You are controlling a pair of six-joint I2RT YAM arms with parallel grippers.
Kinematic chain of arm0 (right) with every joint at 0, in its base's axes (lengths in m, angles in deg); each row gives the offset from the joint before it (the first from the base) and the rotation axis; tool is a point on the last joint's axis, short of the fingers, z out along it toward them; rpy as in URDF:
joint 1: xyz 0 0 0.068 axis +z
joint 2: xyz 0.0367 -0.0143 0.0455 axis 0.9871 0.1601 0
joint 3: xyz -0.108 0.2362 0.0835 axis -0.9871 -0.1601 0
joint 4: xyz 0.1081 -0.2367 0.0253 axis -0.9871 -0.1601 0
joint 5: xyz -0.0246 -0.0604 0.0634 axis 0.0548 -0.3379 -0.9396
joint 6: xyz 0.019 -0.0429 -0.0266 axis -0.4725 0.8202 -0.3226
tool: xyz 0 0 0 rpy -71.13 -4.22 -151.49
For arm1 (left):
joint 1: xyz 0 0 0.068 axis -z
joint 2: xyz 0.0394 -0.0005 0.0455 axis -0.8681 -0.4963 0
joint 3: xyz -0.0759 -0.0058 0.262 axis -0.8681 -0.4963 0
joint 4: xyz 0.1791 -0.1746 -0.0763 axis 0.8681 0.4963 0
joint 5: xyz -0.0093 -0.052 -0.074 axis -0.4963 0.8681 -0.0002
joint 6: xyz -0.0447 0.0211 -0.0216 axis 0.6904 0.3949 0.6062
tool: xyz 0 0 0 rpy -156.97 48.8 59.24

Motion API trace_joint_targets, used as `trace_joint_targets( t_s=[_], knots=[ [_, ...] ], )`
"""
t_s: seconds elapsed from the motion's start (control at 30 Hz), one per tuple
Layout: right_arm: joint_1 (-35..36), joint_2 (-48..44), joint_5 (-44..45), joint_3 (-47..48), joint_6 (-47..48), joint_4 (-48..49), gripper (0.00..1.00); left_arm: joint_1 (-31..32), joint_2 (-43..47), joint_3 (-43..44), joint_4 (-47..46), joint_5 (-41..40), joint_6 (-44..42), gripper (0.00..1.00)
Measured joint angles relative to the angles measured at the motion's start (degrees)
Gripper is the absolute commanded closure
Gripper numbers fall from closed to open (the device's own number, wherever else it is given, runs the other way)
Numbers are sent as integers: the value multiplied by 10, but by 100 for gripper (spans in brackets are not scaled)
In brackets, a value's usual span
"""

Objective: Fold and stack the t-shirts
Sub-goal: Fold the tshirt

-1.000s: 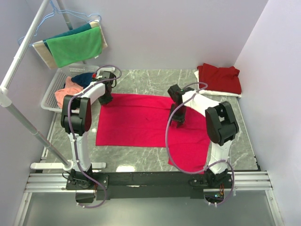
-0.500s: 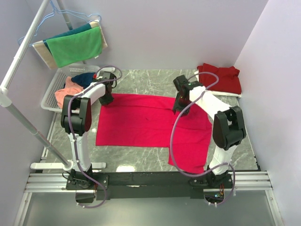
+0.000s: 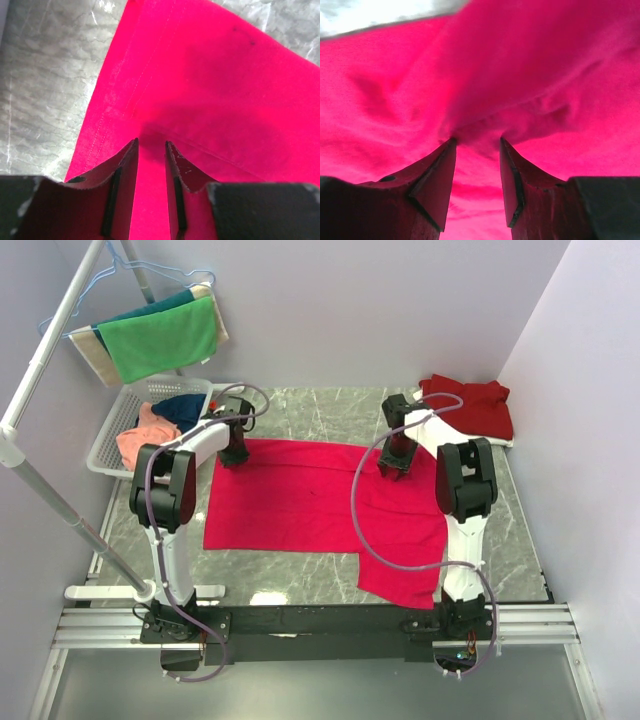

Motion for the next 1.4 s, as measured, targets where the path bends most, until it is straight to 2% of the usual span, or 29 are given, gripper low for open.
trace_joint_targets(
  t_s=[0.1, 0.3, 0.67, 0.9, 1.03, 1.17, 1.4],
  knots=[
    [0, 9, -12, 16, 2, -2, 53, 0, -14, 20, 13, -3, 2, 66],
    [-1, 54, -23, 85, 5, -50, 53, -1, -89, 131, 64, -18, 16, 66],
    [-14, 165, -28, 284, 9, -136, 54, -8, -186, 290, 122, -35, 28, 66],
    [-41, 188, -36, 329, 9, -135, 54, -22, -229, 364, 128, -31, 27, 66],
    [-52, 180, -40, 317, 11, -115, 53, -28, -224, 357, 117, -19, 21, 63],
    [-56, 143, -35, 275, 24, -80, 52, -36, -185, 296, 89, -12, 3, 57],
    [-57, -9, -25, 207, 32, -45, 52, -47, -19, 133, 61, -11, -7, 58]
  ],
)
